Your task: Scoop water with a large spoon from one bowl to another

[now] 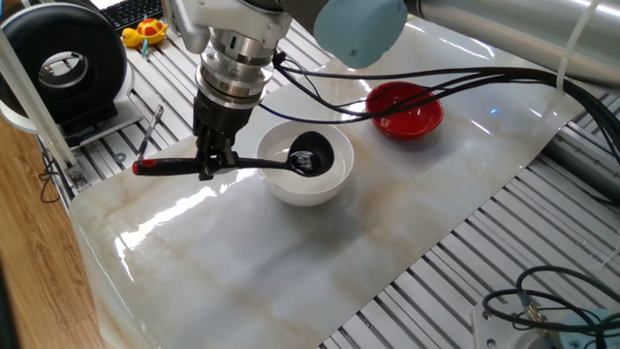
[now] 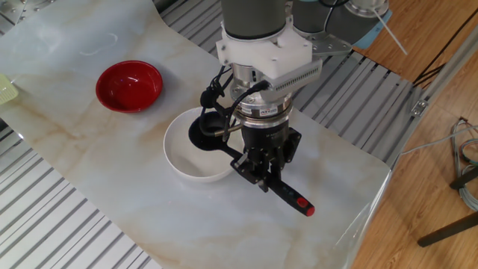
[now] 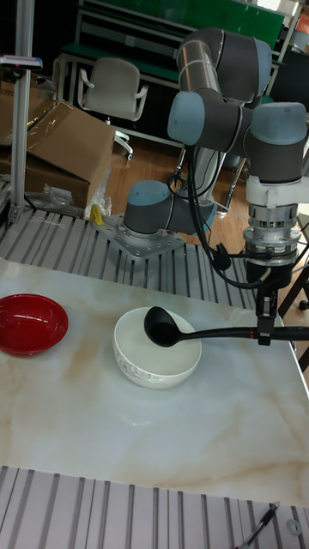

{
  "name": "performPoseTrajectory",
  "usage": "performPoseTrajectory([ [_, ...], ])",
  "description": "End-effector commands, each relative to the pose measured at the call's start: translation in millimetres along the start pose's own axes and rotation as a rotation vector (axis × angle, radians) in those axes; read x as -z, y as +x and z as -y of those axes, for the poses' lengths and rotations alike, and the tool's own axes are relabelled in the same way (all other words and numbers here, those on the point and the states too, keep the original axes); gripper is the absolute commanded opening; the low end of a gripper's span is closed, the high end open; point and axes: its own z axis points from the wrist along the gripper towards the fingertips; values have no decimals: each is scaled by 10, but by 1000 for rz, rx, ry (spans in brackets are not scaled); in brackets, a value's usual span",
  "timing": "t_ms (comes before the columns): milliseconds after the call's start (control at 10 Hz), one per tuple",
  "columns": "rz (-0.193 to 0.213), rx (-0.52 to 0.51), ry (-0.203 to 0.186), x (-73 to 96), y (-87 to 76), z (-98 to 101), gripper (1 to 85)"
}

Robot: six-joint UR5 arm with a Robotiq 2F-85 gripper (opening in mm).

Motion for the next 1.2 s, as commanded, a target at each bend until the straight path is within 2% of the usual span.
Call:
performPoseTrajectory([
  [0, -27, 13, -13, 97, 74, -53, 13],
  [300, -32, 21, -14, 218, 230, -13, 13],
  [900, 15, -20, 13, 218, 114, 53, 13],
  [1100, 18, -23, 14, 219, 106, 55, 13],
])
